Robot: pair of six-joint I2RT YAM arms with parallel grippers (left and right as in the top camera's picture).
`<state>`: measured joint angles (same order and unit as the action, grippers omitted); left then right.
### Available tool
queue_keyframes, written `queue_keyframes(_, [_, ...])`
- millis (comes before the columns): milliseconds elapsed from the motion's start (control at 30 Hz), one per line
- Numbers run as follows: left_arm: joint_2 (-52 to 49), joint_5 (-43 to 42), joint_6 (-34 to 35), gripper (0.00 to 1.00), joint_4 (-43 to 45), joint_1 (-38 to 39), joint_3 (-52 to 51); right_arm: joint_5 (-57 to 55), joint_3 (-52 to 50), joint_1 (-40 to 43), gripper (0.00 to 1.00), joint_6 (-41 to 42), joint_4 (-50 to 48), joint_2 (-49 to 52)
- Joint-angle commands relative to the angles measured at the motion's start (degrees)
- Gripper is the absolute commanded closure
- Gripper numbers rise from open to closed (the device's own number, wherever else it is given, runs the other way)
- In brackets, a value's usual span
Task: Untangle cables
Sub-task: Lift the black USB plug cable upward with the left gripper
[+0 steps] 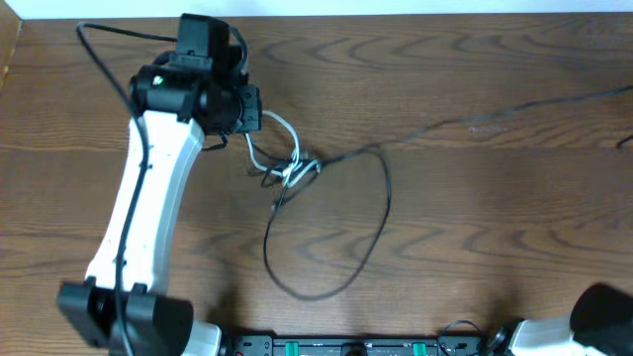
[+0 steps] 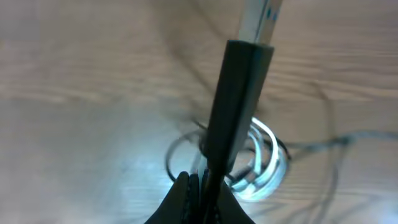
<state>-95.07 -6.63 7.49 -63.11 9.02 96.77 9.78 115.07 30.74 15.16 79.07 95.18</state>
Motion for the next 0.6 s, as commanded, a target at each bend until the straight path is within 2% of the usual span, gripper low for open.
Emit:
queue_keyframes(0, [-1.9,5.8,2.8,0.92,-0.2,-1.2,0.1,0.4,0.7,0.5,0.99,-2.2,0.7,3.7])
queue_keyframes(100, [-2.1,5.8,2.9,0.93,0.2,-1.2,0.1,0.2,0.7,0.6,0.99,-2.6,0.9,6.3])
queue_keyframes(133, [-2.0,5.8,2.9,0.92,0.5,-1.2,0.1,0.2,0.7,0.6,0.95,-2.9,0.8,6.8])
queue_keyframes(200, [-2.0,5.8,2.9,0.92,1.0,-1.2,0.1,1.2,0.7,0.5,0.46,-4.2,0.7,7.2])
queue_keyframes(267, [-2.0,5.8,2.9,0.92,1.5,-1.2,0.1,3.4,0.7,0.0,0.11,-7.2,0.6,7.1])
queue_keyframes(300, [-2.0,5.5,2.9,0.92,1.7,-1.2,0.1,5.0,0.7,-0.3,0.03,-8.6,0.4,7.0])
queue_keyframes(567, [-1.9,-3.3,0.9,0.92,5.3,-1.2,0.1,19.4,0.3,-8.0,0.01,-19.2,0.4,7.2])
